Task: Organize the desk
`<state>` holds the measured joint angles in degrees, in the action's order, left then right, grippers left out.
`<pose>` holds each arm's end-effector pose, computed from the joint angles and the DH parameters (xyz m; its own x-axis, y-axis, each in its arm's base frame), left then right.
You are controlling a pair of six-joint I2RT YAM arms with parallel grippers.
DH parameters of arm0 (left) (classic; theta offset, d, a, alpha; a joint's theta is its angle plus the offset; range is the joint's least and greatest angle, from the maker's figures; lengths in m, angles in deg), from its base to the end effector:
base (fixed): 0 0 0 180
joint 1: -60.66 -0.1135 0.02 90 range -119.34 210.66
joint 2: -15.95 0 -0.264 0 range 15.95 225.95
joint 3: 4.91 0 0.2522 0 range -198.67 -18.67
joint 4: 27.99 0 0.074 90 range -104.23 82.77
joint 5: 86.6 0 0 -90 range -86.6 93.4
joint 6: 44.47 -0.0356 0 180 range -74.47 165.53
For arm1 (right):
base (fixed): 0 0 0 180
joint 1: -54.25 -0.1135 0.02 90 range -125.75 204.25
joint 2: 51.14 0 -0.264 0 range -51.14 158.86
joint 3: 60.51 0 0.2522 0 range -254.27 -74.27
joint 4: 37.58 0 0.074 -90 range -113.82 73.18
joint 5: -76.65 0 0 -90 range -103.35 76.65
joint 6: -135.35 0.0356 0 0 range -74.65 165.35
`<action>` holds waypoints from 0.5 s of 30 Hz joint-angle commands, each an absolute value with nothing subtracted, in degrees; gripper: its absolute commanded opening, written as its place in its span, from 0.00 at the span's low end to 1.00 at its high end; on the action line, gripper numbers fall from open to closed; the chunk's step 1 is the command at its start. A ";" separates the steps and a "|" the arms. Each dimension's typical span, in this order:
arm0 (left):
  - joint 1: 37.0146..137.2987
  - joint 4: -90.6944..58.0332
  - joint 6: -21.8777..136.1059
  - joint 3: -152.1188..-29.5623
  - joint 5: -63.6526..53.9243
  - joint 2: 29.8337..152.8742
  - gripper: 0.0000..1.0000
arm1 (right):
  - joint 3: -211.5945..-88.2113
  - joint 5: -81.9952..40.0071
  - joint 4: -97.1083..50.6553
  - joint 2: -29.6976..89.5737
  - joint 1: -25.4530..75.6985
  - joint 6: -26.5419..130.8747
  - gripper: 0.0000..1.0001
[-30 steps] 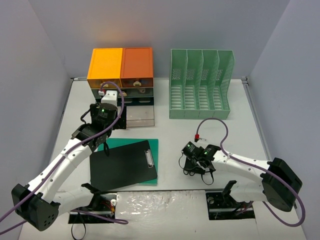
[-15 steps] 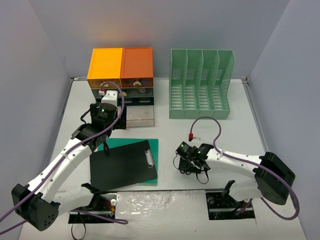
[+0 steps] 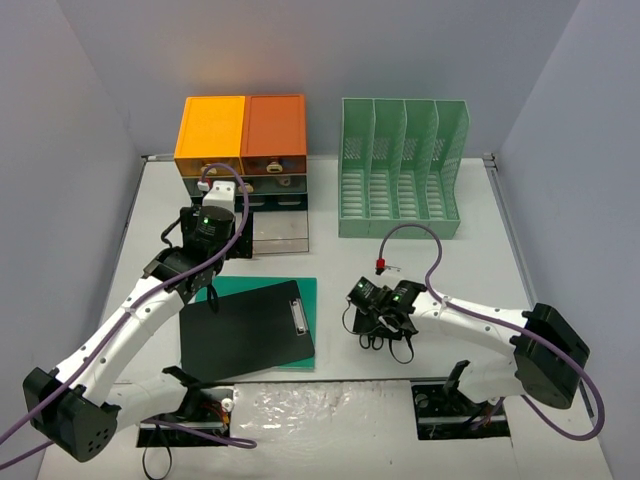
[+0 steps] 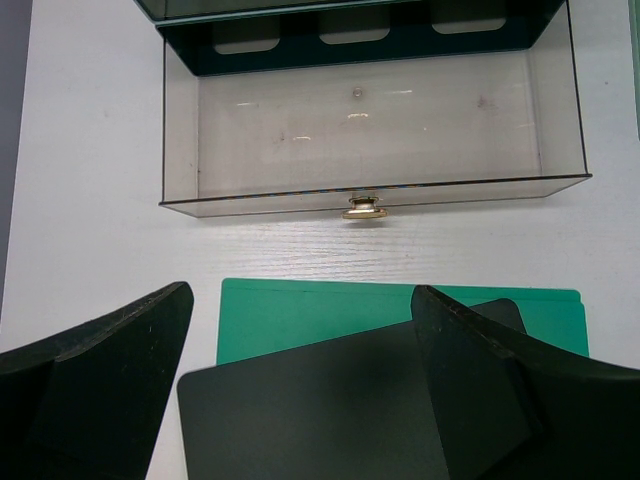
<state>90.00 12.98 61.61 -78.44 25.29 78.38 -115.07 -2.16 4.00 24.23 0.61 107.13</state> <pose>0.2141 -0.1051 0.3428 -0.4650 -0.0334 -0.8847 0.0458 0.9970 -0.0618 0.1476 0.1888 0.1828 -0.8975 0.2388 -0.3707 0.1146 0.9380 0.3270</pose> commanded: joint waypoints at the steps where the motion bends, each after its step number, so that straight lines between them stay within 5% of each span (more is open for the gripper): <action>1: 90.19 10.87 61.08 -79.32 25.37 77.03 0.89 | -117.70 1.20 7.12 24.38 -0.09 108.46 0.52; 15: 90.28 10.93 61.33 -79.42 25.19 77.13 0.89 | -113.43 -0.17 4.16 25.16 -1.42 109.45 0.39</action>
<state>90.00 12.95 61.61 -78.42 25.24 78.38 -114.67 -1.57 4.14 24.52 -0.64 107.94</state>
